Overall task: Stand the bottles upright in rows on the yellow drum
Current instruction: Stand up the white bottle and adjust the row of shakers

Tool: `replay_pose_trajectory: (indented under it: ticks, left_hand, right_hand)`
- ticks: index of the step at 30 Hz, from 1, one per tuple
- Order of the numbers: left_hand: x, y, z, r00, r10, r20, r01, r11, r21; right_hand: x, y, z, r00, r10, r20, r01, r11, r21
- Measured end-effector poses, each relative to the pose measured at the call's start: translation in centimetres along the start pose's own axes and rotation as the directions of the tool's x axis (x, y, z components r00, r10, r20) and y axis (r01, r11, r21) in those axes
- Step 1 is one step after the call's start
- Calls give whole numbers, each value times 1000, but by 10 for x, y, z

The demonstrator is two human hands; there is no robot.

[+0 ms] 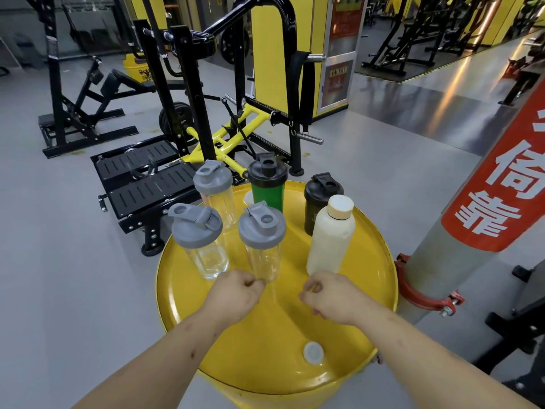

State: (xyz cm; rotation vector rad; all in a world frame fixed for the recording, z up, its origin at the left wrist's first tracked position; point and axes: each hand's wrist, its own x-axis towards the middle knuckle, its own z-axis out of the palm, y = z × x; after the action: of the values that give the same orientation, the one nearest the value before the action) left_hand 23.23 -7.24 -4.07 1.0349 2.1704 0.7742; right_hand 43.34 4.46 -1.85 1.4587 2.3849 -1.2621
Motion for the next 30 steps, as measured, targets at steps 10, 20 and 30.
replay_pose_trajectory:
  ticks: [10,20,30]
  left_hand:
    - [2,-13,-10,995,39,-94,-51,991,-123]
    - [4,-9,-15,989,126,-78,-143,951,-276]
    - [1,2,-11,991,107,-77,-126,944,-306]
  right_hand:
    - [23,-47,36,974,-111,-197,144,976,164]
    - [30,-52,44,955,-148,-258,206,955,214]
    - [26,-52,38,959,-142,-246,200,952,232]
